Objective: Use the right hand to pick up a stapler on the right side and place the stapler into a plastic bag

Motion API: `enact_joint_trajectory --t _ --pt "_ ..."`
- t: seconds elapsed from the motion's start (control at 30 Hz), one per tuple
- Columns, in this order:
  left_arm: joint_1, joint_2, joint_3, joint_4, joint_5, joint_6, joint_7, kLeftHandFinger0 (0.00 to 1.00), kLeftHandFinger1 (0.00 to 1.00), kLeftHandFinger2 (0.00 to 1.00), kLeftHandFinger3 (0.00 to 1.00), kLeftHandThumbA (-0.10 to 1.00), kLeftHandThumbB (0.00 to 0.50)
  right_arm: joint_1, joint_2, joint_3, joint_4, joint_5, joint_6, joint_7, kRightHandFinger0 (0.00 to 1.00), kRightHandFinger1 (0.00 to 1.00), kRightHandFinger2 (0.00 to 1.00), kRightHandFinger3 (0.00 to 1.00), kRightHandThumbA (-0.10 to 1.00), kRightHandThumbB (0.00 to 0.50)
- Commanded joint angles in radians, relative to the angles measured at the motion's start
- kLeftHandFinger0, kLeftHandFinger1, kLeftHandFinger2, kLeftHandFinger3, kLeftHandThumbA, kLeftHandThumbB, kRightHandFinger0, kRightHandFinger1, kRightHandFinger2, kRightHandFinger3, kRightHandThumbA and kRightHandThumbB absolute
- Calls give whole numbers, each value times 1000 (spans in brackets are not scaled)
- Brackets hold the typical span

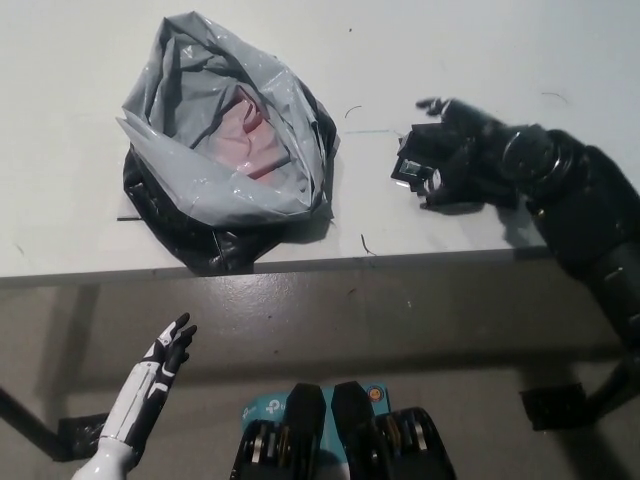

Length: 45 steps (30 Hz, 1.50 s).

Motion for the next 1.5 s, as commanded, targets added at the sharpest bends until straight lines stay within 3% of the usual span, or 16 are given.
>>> enact_joint_trajectory --t 0.0,0.37,0.4,0.47,0.5,0.53,0.57,0.6,0.67,0.77,1.13,1.27,1.3,1.33,1.37,1.47 --pt "-9 13 11 -19 -10 -44 -9 1000 1000 1000 1000 1000 390 -64 -5 24 62 -42 -37 -2 1000 1000 1000 1000 1000 436" --pt "-12 17 14 -5 -8 -53 -8 1000 1000 1000 1000 1000 395 -90 -1 60 254 -68 -99 -29 1000 1000 1000 1000 982 391" --pt "-12 17 13 -7 -6 -53 -7 1000 1000 1000 1000 1000 394 -90 -1 51 263 -60 -104 -37 981 899 1000 1000 900 361" --pt "-14 16 13 -11 -4 -49 -5 1000 1000 1000 1000 1000 392 -93 -1 35 280 -49 -99 -60 851 926 988 1000 773 332" --pt "-15 17 14 -10 -4 -48 -6 1000 1000 1000 1000 1000 393 -95 -1 35 288 -55 -99 -82 1000 1000 1000 1000 634 273" --pt "-17 17 14 -9 -4 -49 -6 1000 1000 1000 1000 1000 393 -95 1 33 293 -60 -101 -124 937 1000 1000 936 473 237" --pt "-17 18 13 -7 -3 -50 -6 1000 1000 1000 1000 1000 393 -94 2 29 296 -62 -108 -157 438 546 605 529 301 220" --pt "-19 18 14 -7 -5 -50 -8 1000 1000 1000 1000 1000 390 -93 2 15 296 -55 -128 -202 102 227 301 280 189 216" --pt "-20 19 13 -8 -5 -47 -8 1000 1000 1000 1000 1000 384 -93 1 5 293 -49 -141 -216 11 200 336 325 192 221" --pt "-23 21 10 -8 -8 -43 -16 1000 1000 1000 1000 1000 381 -91 -1 -16 284 -38 -165 -239 77 433 660 459 254 229" --pt "-30 25 9 -12 -8 -34 -16 1000 1000 1000 1000 1000 370 -119 10 -77 284 -27 -189 -290 36 489 761 551 235 208" --pt "-31 28 9 -15 -2 -33 -14 1000 1000 1000 1000 1000 368 -155 23 -134 251 3 -156 -298 108 598 901 707 197 194" --pt "-30 28 8 -15 -2 -33 -13 1000 1000 1000 1000 1000 369 -162 26 -140 241 6 -153 -299 169 645 918 714 181 183" --pt "-29 28 8 -14 0 -35 -12 1000 1000 1000 1000 1000 367 -175 31 -149 226 4 -145 -304 450 834 952 687 179 182" --pt "-28 28 8 -15 2 -37 -10 1000 1000 1000 1000 1000 367 -194 39 -170 214 19 -155 -301 379 680 820 631 128 168" --pt "-30 27 7 -12 4 -41 -9 1000 1000 1000 1000 1000 361 -234 58 -197 173 32 -141 -284 124 470 698 611 170 171"
